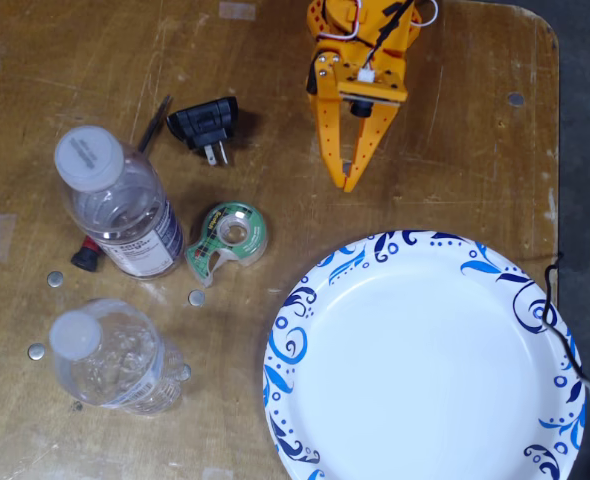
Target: Move the bottles to the plate
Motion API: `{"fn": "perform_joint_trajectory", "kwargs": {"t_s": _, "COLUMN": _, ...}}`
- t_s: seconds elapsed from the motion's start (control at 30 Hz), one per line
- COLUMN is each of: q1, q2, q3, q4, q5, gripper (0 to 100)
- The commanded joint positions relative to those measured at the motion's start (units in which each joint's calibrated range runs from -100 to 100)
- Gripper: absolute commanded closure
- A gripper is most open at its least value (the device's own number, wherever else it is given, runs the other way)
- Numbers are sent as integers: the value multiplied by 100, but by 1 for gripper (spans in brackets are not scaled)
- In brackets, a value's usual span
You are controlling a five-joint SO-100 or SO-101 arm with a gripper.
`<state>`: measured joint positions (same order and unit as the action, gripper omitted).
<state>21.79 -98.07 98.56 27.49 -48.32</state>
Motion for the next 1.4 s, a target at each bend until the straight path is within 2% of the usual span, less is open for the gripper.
{"fn": "perform_joint_trajectory", "kwargs": {"t_s": 0.0, "q1": 5, "q2": -75, "q3": 36, "q4": -173, "q5": 2, "gripper": 99}}
{"fn": "perform_joint_trajectory", "kwargs": {"t_s": 0.3, "q1": 188, "q2": -75, "q3": -135, "q4": -1783, "q5": 48, "gripper": 98}}
{"fn": "perform_joint_trajectory", "kwargs": {"t_s": 0.53, "q1": 921, "q2": -66, "q3": -135, "q4": -2792, "q5": 22, "gripper": 98}}
{"fn": "perform_joint_trajectory", "kwargs": {"t_s": 0.73, "q1": 1794, "q2": -58, "q3": -162, "q4": -2879, "q5": 7, "gripper": 99}}
{"fn": "perform_joint_trajectory", "kwargs": {"t_s": 1.1, "q1": 1945, "q2": -58, "q3": -424, "q4": -3184, "q5": 7, "gripper": 99}}
{"fn": "perform_joint_trajectory", "kwargs": {"t_s": 1.37, "q1": 3077, "q2": -58, "q3": -415, "q4": -3175, "q5": 2, "gripper": 98}}
